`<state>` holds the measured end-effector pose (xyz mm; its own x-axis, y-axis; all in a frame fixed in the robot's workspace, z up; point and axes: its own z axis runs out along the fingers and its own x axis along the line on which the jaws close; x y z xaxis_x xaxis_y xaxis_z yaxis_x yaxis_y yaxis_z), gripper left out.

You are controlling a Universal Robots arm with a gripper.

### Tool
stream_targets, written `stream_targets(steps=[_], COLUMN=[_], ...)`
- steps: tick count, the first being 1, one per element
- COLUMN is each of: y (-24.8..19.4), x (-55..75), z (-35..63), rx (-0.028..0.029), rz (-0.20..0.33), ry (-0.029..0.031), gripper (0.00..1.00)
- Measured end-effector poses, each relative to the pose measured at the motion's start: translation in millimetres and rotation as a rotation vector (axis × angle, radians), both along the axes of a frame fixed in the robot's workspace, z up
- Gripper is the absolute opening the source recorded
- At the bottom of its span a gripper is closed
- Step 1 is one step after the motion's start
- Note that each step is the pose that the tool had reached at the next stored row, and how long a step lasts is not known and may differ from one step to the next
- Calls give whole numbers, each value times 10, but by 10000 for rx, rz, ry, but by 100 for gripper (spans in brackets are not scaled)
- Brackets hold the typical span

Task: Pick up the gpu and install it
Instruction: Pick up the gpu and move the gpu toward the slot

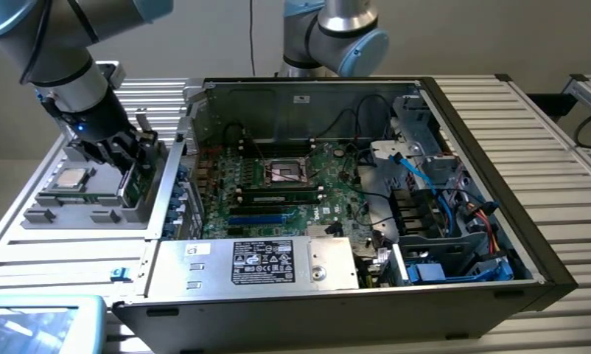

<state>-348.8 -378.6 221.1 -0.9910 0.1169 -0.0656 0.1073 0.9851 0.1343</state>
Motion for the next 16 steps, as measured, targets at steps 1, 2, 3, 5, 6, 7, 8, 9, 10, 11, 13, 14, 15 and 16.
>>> stream_targets(steps=[1,2,3,5,6,7,8,9,10,11,13,14,15,16], y=[0,0,0,0,0,0,0,0,0,0,0,0,0,0], x=[0,0,0,0,0,0,0,0,0,0,0,0,0,0], z=[-3,-6,-6,-8,-8,-8,-8,-9,-8,-9,-9,-8,-9,-9], rx=[0,1,0,0,1,1,1,1,0,1,1,1,1,1], rz=[-4,-6,-7,-8,-7,-7,-7,-7,-8,-7,-7,-8,-8,-8], ry=[-1,-2,-1,-1,-2,-2,-1,-2,-1,-1,-2,-1,-2,-2], gripper=[44,44,44,51,51,57,63,63,63,69,69,67,67,60])
